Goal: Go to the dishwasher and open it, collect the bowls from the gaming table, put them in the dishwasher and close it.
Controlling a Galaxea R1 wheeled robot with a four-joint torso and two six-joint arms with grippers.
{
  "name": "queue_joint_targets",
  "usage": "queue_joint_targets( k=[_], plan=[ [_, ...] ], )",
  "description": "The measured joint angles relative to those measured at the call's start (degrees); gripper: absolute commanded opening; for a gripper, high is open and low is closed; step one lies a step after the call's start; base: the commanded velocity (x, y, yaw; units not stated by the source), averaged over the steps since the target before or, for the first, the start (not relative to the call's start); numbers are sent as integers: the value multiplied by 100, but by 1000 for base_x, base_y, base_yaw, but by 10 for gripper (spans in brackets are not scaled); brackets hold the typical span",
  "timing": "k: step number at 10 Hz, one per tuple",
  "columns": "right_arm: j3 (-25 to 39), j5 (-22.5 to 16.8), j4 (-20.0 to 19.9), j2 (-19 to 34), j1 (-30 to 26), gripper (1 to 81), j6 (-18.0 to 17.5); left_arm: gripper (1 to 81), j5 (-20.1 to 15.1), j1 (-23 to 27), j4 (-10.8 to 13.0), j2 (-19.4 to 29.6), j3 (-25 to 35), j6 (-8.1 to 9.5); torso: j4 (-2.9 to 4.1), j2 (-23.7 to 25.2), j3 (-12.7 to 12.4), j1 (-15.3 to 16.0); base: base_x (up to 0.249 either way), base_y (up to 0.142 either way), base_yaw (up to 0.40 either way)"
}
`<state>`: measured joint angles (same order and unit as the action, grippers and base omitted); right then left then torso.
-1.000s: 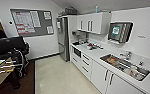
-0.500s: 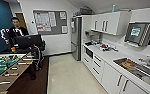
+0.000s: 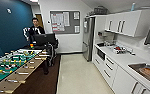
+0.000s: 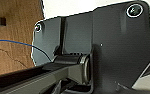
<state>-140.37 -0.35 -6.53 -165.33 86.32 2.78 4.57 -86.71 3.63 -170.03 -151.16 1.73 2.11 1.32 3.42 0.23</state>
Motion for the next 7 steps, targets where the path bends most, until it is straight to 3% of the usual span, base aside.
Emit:
queue_joint_targets(
  k=[7],
  plan=[
    [-4,11,0,4,1,811,2,811,0,0,44,-43,-5,0,0,0,0,2,0,0,370]
  ],
)
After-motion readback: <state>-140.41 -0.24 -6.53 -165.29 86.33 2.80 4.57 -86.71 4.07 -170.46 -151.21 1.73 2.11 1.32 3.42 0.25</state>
